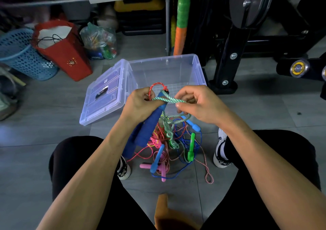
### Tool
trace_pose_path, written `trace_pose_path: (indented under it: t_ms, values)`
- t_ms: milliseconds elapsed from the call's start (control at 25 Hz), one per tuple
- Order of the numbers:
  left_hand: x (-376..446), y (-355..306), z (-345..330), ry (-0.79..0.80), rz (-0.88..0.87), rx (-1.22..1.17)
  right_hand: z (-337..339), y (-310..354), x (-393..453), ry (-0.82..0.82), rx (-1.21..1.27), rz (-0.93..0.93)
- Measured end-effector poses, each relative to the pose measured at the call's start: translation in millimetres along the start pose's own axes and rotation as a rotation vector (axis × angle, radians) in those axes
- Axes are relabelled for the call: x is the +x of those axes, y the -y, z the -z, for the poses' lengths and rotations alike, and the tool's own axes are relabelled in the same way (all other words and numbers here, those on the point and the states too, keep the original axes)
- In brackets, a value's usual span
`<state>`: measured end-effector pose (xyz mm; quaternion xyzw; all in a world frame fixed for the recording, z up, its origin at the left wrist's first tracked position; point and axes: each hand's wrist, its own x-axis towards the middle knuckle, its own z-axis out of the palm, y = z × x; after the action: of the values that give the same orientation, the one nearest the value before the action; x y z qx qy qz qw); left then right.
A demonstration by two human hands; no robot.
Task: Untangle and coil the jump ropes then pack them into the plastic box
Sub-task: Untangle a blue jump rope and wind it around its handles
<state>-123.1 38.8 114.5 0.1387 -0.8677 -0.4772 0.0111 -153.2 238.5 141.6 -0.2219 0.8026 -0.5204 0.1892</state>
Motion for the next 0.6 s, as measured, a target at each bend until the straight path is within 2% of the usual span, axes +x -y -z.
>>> trace_pose_path:
  t_ms: [240,360,480,600]
  values:
    - [-5,-11,9,0.250,0.118,-0.376,7,-16,10,-0.160,-0.134,-0.088]
    - [0,-8,15,0.150,0.137,-0.507,9,-23,11,-0.095,-0.282,-0.131]
    - [2,-7,13,-0.012,0.122,-0.479,6,-36,8,0.113,-0.545,-0.215]
    - [4,-4,11,-0.092,0.150,-0.382,8,-51,7,0.233,-0.740,-0.309]
